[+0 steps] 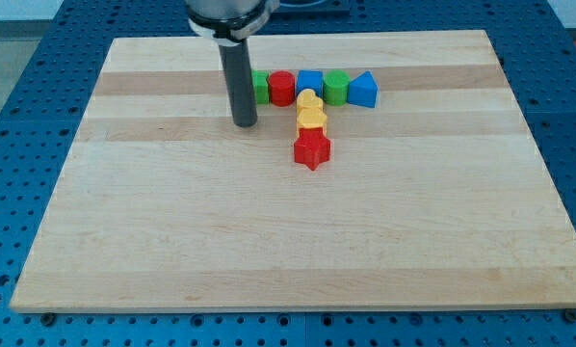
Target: Push the red circle slightly down
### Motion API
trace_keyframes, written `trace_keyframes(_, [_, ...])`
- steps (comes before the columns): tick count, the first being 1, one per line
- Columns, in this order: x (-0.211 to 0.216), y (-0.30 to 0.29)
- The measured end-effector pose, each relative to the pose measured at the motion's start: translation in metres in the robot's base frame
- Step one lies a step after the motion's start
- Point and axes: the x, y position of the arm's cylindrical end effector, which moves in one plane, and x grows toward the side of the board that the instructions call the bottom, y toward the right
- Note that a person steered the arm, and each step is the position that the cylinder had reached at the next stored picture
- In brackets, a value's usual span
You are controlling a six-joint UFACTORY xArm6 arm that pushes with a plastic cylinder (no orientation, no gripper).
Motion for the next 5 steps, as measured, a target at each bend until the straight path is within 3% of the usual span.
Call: trace_keyframes(5, [-0.010,0.009])
